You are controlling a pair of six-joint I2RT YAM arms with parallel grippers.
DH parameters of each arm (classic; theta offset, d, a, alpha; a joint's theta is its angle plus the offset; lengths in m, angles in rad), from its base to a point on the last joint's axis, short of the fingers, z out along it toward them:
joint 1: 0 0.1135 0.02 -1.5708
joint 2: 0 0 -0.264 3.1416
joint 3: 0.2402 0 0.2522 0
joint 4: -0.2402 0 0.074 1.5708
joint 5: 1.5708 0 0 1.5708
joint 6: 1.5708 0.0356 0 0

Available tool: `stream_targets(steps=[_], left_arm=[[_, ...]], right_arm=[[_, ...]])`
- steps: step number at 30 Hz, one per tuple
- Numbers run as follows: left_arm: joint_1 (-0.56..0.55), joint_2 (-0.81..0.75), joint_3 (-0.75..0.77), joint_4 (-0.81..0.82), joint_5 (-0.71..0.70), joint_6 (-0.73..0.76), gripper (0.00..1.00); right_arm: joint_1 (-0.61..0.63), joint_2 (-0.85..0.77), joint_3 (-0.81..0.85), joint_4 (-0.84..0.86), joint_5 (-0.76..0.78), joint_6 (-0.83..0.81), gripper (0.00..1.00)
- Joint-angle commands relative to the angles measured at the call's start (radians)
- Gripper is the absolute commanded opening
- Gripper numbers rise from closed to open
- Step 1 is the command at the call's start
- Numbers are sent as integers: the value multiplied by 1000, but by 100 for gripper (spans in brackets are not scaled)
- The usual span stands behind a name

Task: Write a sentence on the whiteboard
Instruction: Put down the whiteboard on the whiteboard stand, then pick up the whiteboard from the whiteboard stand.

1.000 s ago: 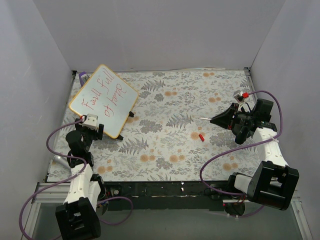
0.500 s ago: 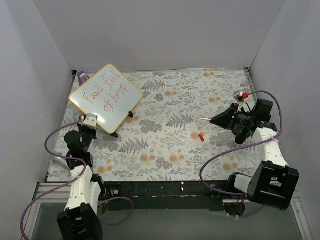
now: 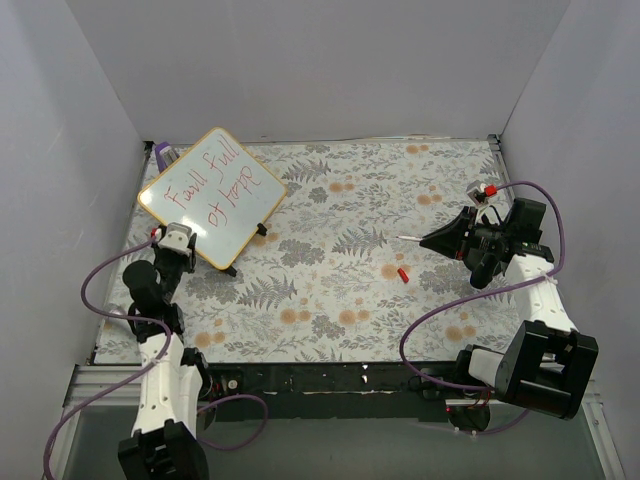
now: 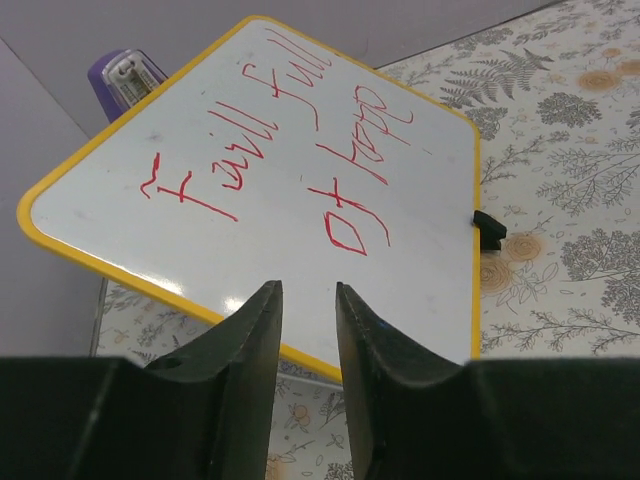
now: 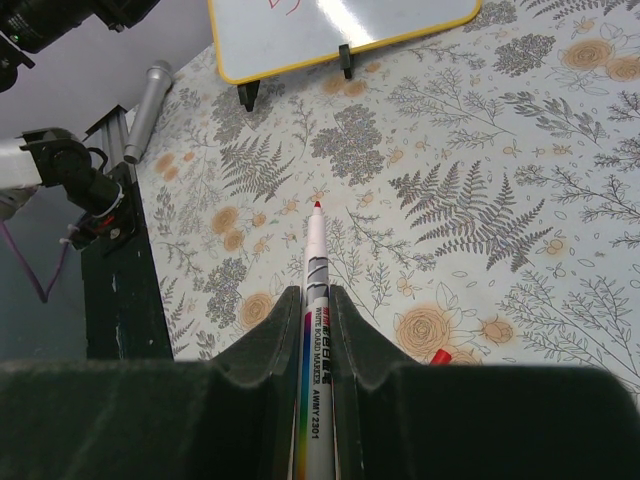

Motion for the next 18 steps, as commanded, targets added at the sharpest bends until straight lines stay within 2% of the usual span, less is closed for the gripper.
stream_targets(steps=[1, 2, 3, 5, 6, 7, 9, 11, 14, 15, 16, 18], left_arm=[[2, -54, 44, -11, -1, -111, 36], [0, -66, 55, -15, -3, -125, 41], [0, -72, 61, -16, -23, -149, 52], [2, -85, 95, -17, -61, -255, 63], [0, -88, 112, -22, -114, -295, 74], [0, -85, 127, -26, -150, -383, 79], [-1, -69, 196, -57, -226, -466, 93], [-4, -36, 256, -86, -251, -561, 95], [-7, 84, 410, -236, -287, -698, 98], [-6, 124, 504, -350, -290, -721, 98], [-6, 208, 539, -396, -288, -747, 98], [-6, 271, 608, -497, -290, -772, 98]], right_arm=[[4, 1, 35, 5, -15, -8, 1], [4, 2, 35, 5, -15, -8, 1], [4, 2, 35, 5, -16, -10, 1], [4, 2, 35, 5, -15, -8, 1], [4, 2, 35, 5, -16, -8, 1], [2, 2, 35, 5, -16, -10, 1], [4, 1, 35, 5, -15, -10, 1], [2, 2, 35, 5, -15, -8, 1], [4, -1, 36, 5, -20, -10, 1], [2, -1, 36, 3, -21, -10, 1], [4, -1, 36, 2, -23, -11, 1], [4, -1, 38, 2, -27, -11, 1]])
